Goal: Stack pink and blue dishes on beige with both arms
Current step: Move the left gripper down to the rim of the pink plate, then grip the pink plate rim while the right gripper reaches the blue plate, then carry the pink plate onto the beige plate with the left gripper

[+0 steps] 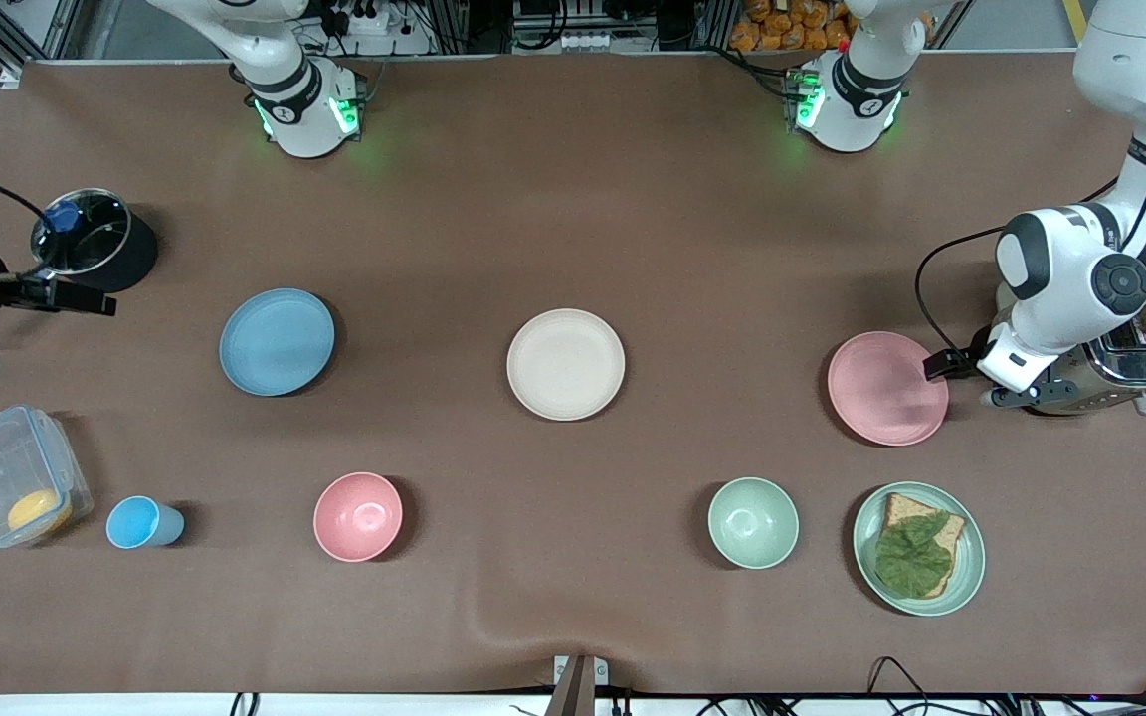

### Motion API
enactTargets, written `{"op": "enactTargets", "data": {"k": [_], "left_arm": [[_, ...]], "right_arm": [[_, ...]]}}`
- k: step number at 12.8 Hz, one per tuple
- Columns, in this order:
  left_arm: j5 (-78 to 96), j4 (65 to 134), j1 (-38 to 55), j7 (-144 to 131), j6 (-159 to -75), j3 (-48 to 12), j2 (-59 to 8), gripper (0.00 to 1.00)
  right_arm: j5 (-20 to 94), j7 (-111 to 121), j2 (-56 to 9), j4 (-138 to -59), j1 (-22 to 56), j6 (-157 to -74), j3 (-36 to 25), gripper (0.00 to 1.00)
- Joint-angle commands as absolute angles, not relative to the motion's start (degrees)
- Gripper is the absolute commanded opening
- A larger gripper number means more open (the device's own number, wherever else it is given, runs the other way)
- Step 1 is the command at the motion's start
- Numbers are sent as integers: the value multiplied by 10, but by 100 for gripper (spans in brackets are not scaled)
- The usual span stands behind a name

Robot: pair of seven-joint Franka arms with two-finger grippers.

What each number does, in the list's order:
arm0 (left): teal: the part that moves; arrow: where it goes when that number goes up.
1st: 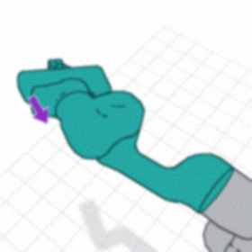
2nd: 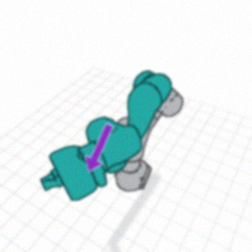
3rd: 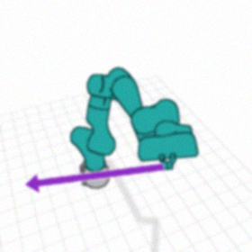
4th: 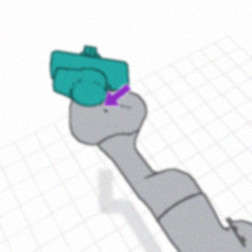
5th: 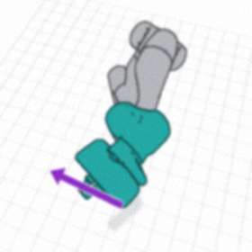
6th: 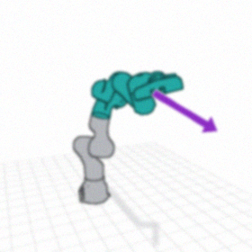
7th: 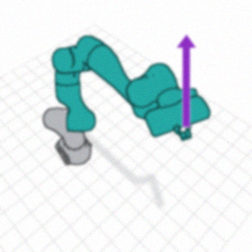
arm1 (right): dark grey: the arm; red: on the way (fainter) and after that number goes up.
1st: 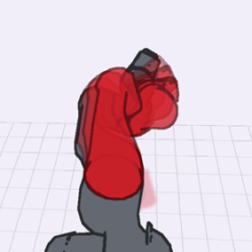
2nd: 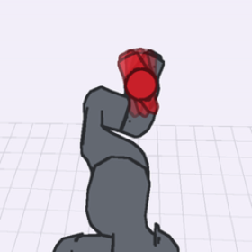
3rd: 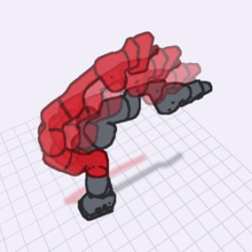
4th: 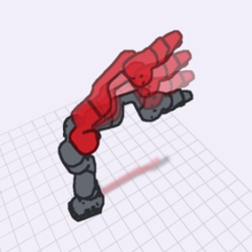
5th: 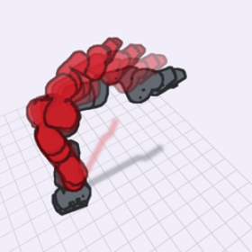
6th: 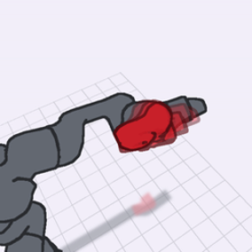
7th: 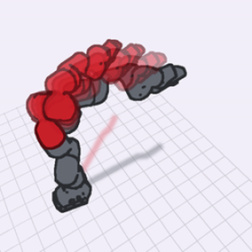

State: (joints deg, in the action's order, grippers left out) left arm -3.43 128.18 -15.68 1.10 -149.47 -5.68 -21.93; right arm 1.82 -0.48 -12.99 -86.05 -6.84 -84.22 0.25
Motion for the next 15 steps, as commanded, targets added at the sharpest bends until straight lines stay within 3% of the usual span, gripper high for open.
{"op": "enactTargets", "data": {"k": [1, 4, 6, 7, 12, 15], "left_arm": [[-22, 1274, -164, 12, -1500, -65, -233, 77], [-19, 1271, -161, 11, -1500, -66, -237, 49], [-19, 1271, -159, 7, -1500, -66, -238, 13], [-18, 1270, -159, 6, -1500, -69, -238, 0], [1, 1265, -163, -3, -1495, -111, -198, 0], [12, 1247, -162, -57, -1436, -179, -144, 0]], "right_arm": [[26, 18, -125, -931, -84, -900, 11, 100], [27, 82, -123, -1003, -100, -960, 11, 100], [37, 117, -122, -1054, -114, -1009, 12, 100], [43, 140, -121, -1085, -123, -1045, 12, 100], [56, 235, -137, -1209, -145, -1227, 11, 100], [56, 241, -172, -1213, -143, -1253, 12, 100]]}}
